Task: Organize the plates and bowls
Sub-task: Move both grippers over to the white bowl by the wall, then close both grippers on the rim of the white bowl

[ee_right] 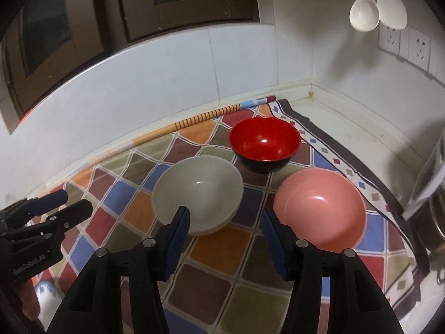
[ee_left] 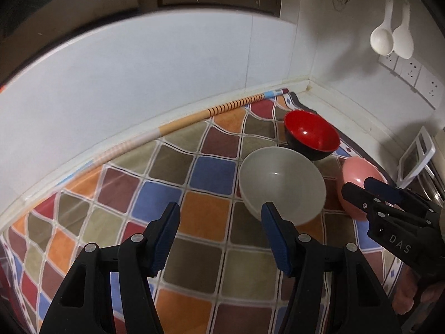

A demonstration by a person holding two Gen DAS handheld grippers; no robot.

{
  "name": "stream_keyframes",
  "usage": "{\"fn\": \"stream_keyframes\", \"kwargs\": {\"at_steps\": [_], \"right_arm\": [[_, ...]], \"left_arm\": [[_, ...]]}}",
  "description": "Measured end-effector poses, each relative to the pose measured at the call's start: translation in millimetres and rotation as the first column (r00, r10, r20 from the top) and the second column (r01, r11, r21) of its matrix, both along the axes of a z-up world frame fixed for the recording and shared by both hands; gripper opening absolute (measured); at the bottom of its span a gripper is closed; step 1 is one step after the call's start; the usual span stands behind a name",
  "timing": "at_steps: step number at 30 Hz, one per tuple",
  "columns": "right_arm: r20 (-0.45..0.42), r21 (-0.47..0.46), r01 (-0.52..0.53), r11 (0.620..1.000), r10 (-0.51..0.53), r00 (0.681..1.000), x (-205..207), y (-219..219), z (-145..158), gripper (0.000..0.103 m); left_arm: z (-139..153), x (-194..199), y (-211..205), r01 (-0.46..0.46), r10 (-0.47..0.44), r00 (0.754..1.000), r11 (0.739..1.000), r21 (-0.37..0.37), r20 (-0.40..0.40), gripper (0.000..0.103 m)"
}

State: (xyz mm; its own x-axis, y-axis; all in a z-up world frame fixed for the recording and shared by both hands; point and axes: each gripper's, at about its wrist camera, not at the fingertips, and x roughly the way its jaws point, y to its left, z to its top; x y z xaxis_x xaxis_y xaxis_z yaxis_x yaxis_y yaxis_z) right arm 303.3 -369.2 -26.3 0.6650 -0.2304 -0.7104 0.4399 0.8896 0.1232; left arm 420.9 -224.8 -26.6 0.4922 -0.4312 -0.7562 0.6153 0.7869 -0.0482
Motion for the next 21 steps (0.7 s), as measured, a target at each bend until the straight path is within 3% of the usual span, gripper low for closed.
{"fn": "stream_keyframes", "kwargs": {"at_steps": [10,21], "right_arm": [[-0.077,0.026,0.007,1.0,-0.005,0.997,43,-27,-30,0.044],[-0.162,0.044,-0.015,0.999,0.022,0.987,69,-35,-58,0.032]], "left_arm": [[-44,38,-38,0.004,0.001,0.996,0.999,0.051,-0.092,0.05],[-65,52,-63,0.026,-0.017,0.99,0.998,0.064,-0.142,0.034]]}}
